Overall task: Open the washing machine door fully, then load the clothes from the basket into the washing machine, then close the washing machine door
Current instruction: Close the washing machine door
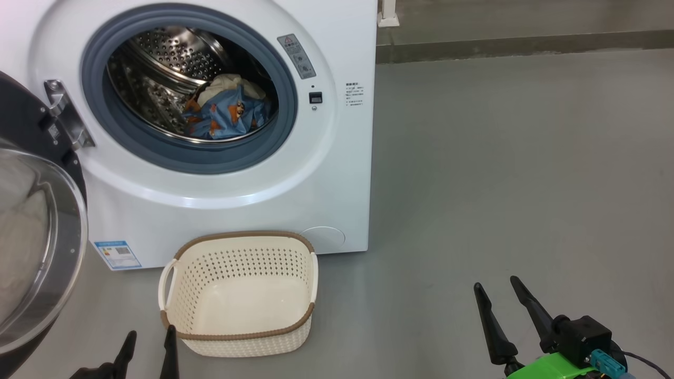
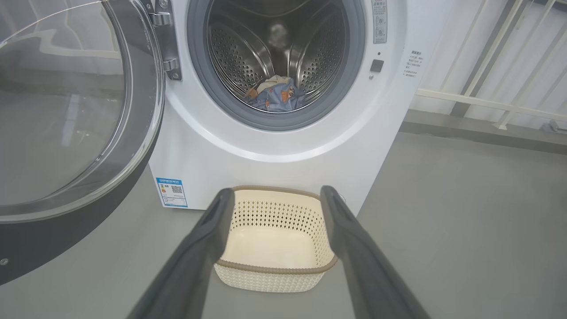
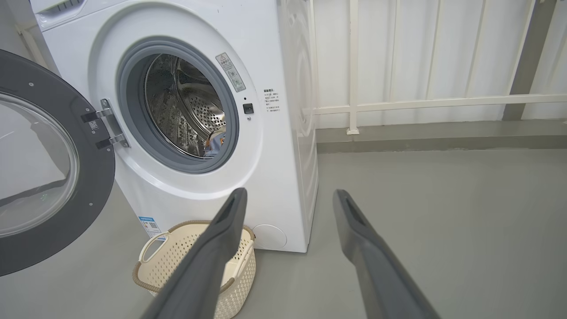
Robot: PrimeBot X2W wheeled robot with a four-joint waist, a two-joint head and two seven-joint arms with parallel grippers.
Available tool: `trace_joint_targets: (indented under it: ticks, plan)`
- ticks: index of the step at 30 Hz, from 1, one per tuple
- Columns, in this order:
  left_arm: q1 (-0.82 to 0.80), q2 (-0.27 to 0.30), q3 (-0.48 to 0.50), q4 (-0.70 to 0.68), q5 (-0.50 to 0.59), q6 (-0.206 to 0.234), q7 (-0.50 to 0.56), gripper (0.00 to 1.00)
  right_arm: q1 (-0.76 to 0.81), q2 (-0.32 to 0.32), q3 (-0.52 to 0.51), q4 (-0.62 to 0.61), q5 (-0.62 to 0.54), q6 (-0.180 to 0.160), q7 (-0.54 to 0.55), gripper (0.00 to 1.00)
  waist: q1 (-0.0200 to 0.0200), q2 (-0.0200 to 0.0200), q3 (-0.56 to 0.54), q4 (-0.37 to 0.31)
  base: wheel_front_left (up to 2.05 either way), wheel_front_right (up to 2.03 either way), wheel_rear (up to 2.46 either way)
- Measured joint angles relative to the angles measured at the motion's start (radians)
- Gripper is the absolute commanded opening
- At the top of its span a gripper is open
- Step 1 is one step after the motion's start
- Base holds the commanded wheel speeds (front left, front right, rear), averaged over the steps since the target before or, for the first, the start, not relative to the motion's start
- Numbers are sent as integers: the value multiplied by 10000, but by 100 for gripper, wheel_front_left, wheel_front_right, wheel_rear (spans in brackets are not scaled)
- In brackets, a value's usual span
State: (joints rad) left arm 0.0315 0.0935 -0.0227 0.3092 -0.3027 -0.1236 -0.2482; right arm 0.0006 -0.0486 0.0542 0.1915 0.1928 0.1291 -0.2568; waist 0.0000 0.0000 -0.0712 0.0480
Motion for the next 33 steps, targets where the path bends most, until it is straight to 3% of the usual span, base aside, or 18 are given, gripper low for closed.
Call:
trace_joint_targets:
  ticks: [14, 33]
  plan:
    - [-15, -111, -13, 65, 190, -2, 0, 100, 3, 2, 387, 12, 69, 0, 0, 100, 0, 0, 21, 755, 0, 0, 0]
    - [63, 176, 161, -184, 324, 102, 8, 100, -37, 2, 1338, 128, 667, 0, 0, 100, 0, 0, -145, 3673, 0, 0, 0]
